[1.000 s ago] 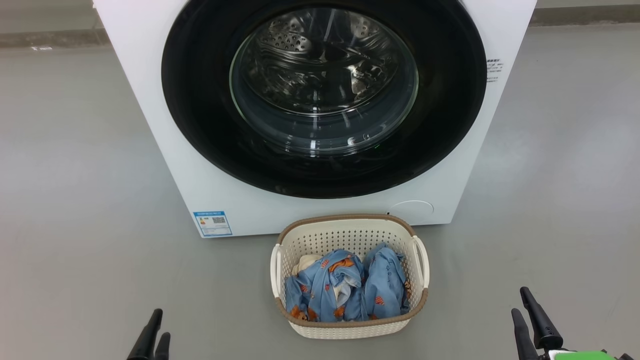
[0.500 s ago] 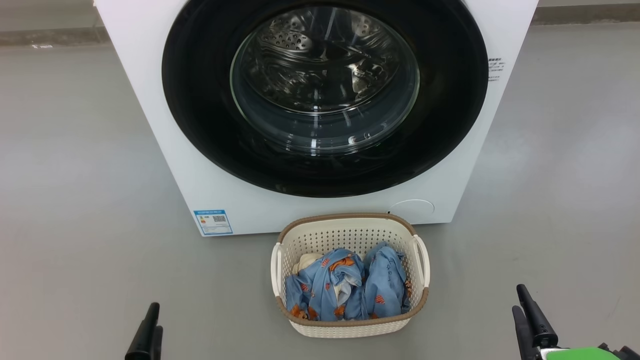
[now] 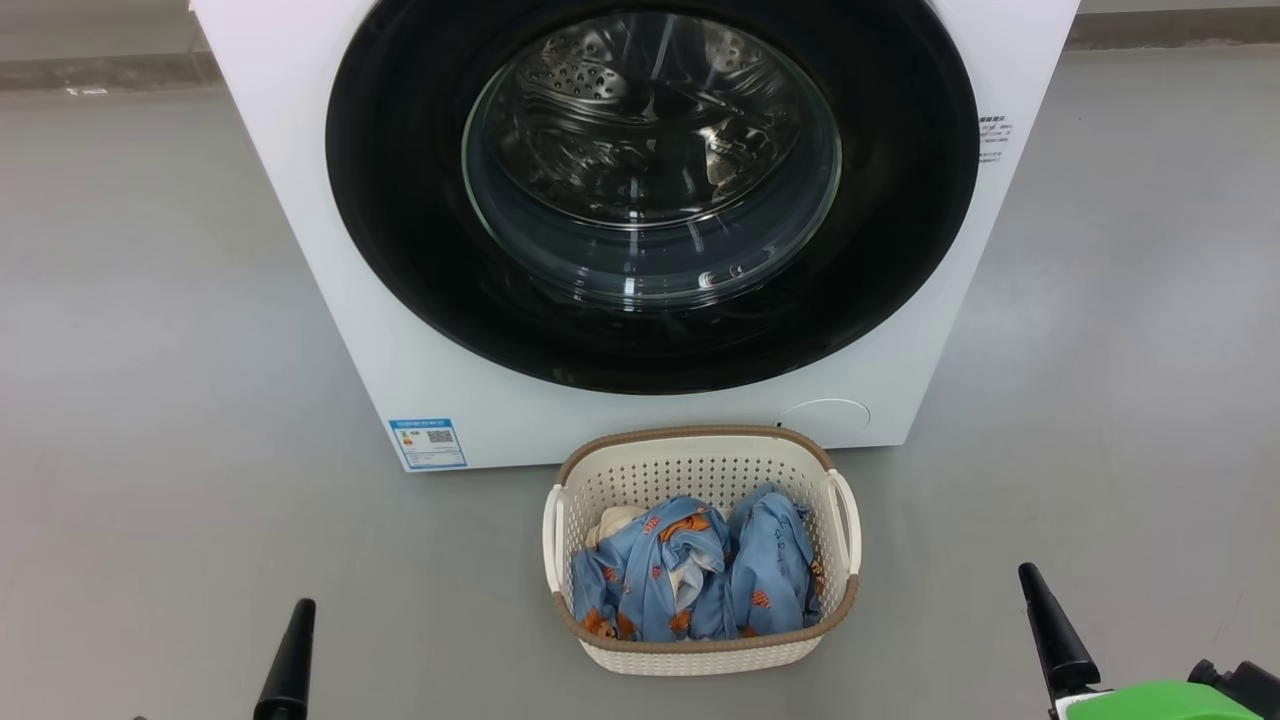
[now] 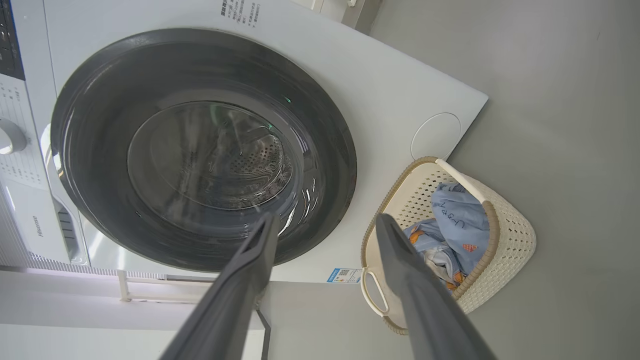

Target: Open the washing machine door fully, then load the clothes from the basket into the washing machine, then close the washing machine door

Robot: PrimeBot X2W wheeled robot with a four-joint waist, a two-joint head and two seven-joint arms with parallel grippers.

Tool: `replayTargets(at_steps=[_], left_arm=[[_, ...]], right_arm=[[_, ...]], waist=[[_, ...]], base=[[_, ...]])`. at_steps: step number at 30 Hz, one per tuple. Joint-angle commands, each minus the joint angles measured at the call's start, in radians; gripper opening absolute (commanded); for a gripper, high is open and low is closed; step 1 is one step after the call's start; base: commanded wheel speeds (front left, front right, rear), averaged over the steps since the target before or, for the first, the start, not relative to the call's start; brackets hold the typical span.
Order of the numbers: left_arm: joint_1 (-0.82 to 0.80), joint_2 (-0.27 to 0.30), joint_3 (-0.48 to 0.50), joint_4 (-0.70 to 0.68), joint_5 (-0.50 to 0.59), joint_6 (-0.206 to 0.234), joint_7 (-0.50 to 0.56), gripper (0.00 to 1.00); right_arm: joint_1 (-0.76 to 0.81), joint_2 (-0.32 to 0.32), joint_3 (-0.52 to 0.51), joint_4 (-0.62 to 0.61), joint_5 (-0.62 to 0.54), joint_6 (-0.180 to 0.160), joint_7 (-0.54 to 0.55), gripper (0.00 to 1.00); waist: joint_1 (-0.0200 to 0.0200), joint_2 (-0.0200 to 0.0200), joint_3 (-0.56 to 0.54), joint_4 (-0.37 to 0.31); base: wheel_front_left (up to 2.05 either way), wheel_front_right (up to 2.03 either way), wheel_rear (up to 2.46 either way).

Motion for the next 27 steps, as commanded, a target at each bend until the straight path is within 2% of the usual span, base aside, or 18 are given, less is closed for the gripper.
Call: replayTargets(at_steps=[1,27], left_arm=[[-0.029,0.023,0.01,-0.033,0.032,-0.002,-0.013,1.0],[-0.029,0.047,-0.003,-0.07,0.388,-0.003,-0.092,1.0]], right_arm=[[-0.041,-0.016,0.013,-0.027,-0.033,0.001,-0.011,1.0],[-0.049,-0.054,0.063,-0.038,-0.357,0.001,-0.09,1.0]], waist=[[-0.0001,0.0,0.0,0.0],[-0.0001,0.0,0.002,0.001]], base=[[0.0,0.0,0.0],[0.0,0.0,0.0]])
